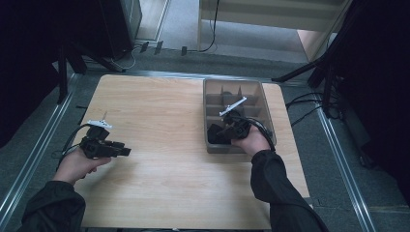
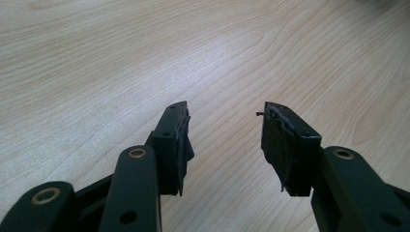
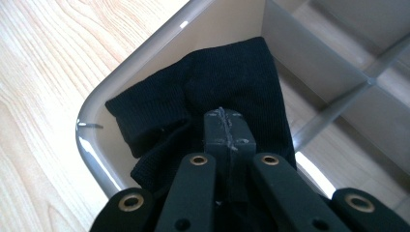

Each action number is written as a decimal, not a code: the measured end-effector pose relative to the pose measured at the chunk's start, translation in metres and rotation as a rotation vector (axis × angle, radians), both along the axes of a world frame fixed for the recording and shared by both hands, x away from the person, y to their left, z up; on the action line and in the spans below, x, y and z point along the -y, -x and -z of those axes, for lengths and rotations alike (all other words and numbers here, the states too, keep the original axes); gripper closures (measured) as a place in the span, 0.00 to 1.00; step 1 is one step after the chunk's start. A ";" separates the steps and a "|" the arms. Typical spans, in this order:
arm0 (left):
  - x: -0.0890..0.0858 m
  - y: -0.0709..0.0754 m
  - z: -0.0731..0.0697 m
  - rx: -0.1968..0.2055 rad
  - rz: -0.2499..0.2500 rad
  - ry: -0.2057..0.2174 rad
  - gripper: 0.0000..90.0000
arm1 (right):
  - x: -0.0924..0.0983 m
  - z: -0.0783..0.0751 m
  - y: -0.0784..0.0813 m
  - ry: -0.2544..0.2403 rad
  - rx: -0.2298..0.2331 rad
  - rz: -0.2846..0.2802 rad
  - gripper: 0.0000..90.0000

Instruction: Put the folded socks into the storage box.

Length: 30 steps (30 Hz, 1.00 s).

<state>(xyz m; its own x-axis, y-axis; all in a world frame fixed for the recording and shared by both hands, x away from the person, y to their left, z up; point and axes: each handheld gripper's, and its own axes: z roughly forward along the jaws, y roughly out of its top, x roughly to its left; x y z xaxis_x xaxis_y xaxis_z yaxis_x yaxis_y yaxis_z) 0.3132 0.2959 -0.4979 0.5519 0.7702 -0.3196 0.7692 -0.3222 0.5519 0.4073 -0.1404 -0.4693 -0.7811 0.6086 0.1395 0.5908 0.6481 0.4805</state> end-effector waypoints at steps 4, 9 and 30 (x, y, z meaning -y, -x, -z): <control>0.000 0.000 0.000 0.000 0.002 0.000 0.58 | -0.005 0.004 0.001 0.022 0.009 -0.019 1.00; 0.001 -0.001 0.000 -0.001 0.008 -0.004 0.58 | -0.005 0.007 0.001 0.017 0.007 -0.021 1.00; 0.002 0.000 0.000 0.007 0.011 -0.002 0.58 | -0.011 0.014 0.001 0.092 -0.029 -0.030 1.00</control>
